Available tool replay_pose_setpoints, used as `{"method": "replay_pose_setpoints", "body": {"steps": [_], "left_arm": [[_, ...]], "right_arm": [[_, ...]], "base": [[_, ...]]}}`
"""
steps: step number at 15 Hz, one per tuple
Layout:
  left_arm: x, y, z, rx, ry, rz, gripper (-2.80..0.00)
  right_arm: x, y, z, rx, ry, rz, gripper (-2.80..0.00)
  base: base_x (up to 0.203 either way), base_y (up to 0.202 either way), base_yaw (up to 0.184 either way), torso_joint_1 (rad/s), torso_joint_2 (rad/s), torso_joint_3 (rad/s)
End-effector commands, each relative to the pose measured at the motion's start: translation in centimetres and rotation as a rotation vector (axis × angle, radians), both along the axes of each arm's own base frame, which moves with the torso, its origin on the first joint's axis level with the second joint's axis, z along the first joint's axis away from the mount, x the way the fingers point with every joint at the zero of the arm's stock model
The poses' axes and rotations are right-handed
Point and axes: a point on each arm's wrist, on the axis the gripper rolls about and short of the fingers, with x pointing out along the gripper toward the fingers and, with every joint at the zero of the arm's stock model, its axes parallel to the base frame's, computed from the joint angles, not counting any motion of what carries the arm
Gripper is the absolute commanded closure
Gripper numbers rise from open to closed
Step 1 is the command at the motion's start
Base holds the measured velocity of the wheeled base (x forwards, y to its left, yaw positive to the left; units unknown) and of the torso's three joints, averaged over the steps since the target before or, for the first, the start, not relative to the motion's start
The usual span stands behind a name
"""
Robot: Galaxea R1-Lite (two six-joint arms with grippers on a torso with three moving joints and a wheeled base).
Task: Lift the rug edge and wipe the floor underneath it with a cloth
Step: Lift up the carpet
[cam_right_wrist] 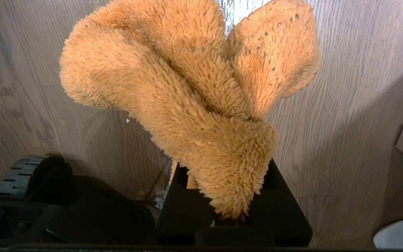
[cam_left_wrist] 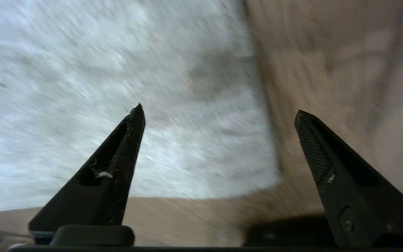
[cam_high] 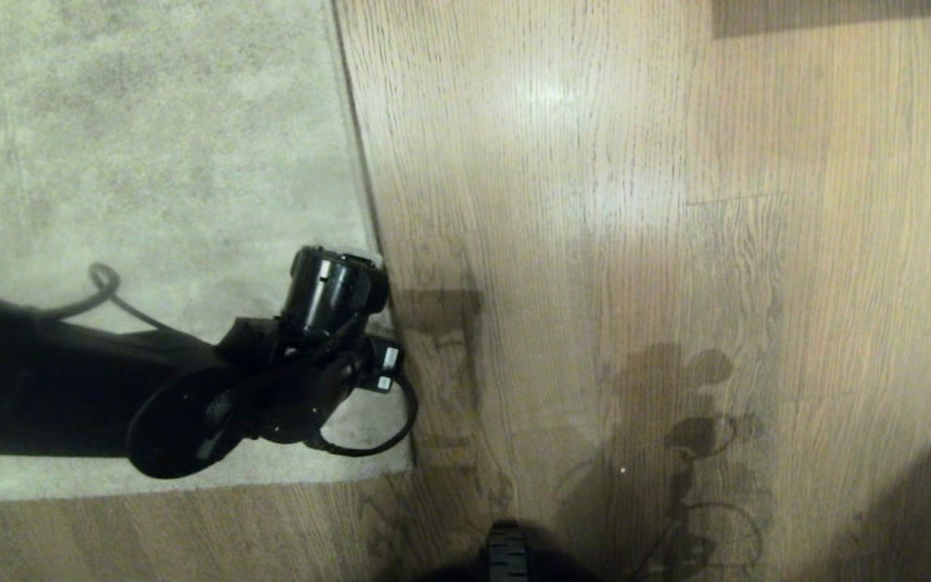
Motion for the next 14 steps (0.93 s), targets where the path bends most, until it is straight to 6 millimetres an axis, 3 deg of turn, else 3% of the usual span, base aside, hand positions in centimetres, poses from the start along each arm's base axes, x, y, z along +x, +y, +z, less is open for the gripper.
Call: {"method": "replay_pose_setpoints", "body": {"steps": [1, 10, 14], "left_arm": [[1.1, -0.9, -0.3, 0.033, -0.009, 0.010, -2.80], [1.3, -2.3, -0.8, 0.166, 0.012, 0.075, -2.80], [2.5, -3.3, -1.6, 0.185, 0.014, 0.088, -2.80]], "right_arm": [[0.0, 0.0, 0.0, -0.001, 0.001, 0.000, 0.00], [0.0, 0.0, 0.0, -0.001, 0.001, 0.000, 0.00], [0.0, 0.0, 0.0, -0.001, 0.001, 0.000, 0.00]], "base": [[0.000, 0.000, 0.000, 0.000, 0.00, 0.000], [0.000, 0.000, 0.000, 0.000, 0.00, 0.000], [0.000, 0.000, 0.000, 0.000, 0.00, 0.000]]}}
